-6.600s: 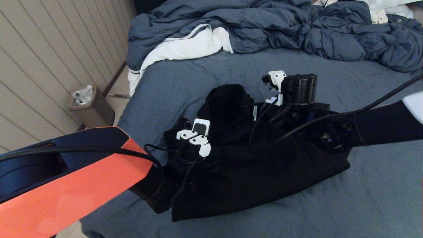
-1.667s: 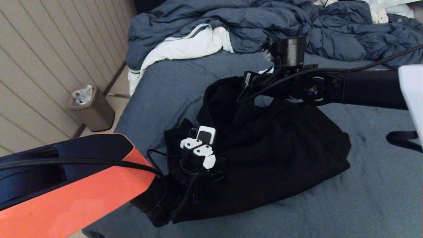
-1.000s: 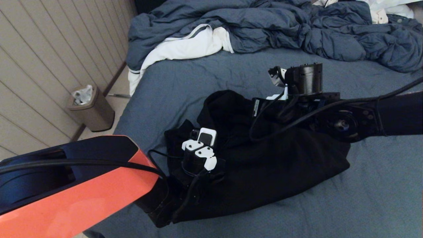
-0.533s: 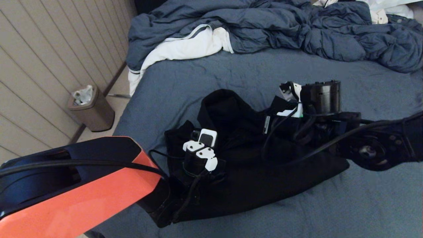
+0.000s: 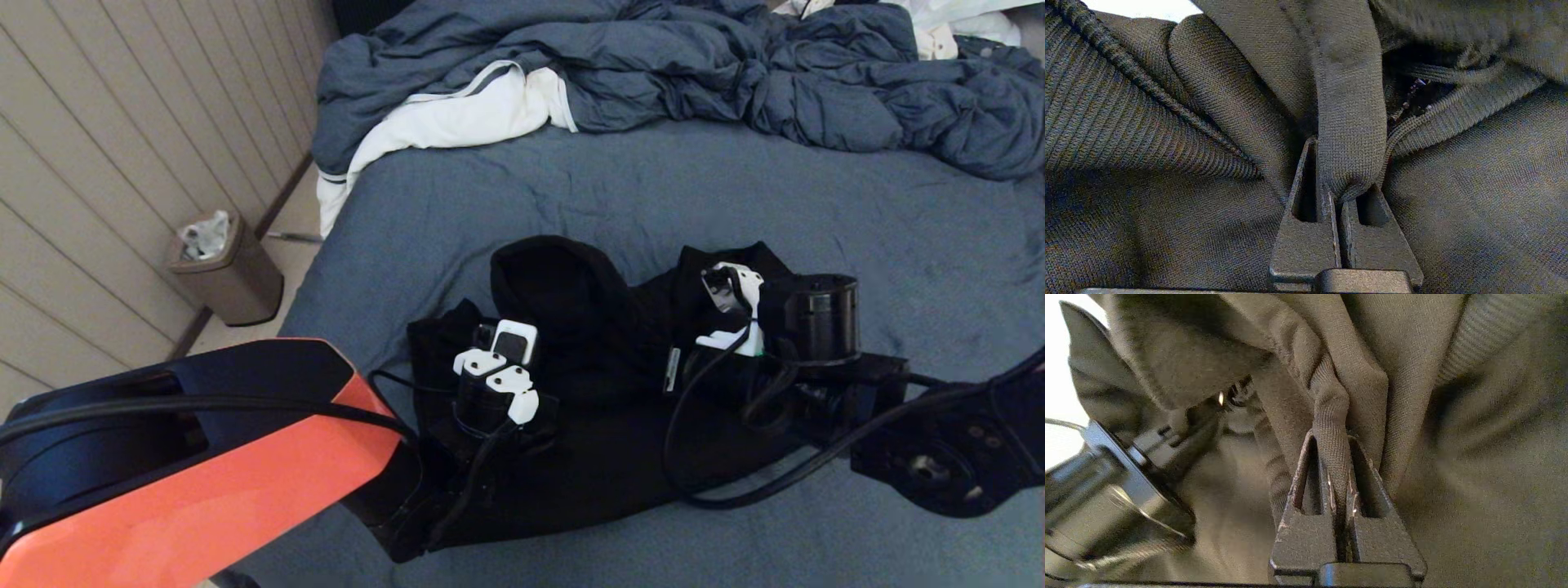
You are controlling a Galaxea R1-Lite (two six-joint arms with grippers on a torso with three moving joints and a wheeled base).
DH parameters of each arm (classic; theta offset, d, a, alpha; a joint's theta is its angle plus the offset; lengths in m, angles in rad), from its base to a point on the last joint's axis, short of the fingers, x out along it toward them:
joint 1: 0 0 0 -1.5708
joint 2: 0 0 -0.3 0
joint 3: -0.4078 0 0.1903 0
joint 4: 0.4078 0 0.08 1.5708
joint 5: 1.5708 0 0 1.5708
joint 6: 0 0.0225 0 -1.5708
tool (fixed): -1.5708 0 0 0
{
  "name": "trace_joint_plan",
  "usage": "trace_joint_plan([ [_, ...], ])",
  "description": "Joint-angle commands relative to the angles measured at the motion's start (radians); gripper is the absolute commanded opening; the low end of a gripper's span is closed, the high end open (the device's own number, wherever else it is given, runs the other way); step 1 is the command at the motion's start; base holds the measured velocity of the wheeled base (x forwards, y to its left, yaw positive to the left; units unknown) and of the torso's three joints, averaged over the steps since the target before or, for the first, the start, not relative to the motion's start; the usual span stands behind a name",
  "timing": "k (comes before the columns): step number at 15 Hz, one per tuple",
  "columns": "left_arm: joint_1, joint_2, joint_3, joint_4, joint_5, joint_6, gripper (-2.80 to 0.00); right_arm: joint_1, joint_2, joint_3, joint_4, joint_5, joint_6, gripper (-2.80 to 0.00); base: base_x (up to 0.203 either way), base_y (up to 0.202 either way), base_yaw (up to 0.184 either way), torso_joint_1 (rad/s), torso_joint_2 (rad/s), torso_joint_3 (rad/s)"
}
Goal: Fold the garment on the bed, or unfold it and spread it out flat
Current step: Fold the black sweatshirt
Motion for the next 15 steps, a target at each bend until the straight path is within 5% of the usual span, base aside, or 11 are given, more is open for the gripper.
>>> trace_joint_plan([
  [1,0.0,-0.012,-0.001,-0.007,0.004,-0.001,-2.8,-0.006,0.015,0.038,-0.027,0.0,0.002,-2.8,0.0,0.0,0.0,0.0,0.0,0.0],
  [8,0.033,-0.231,-0.007,0.046,0.004,0.002,-2.8,-0.01,0.084,0.107,-0.181,-0.001,0.005,-2.8,0.0,0.0,0.0,0.0,0.0,0.0],
  [15,0.135,-0.262,-0.202,0.194,0.0,-0.004,-2.8,-0.008,0.082,0.167,-0.231,-0.001,0.002,-2.8,0.0,0.0,0.0,0.0,0.0,0.0],
])
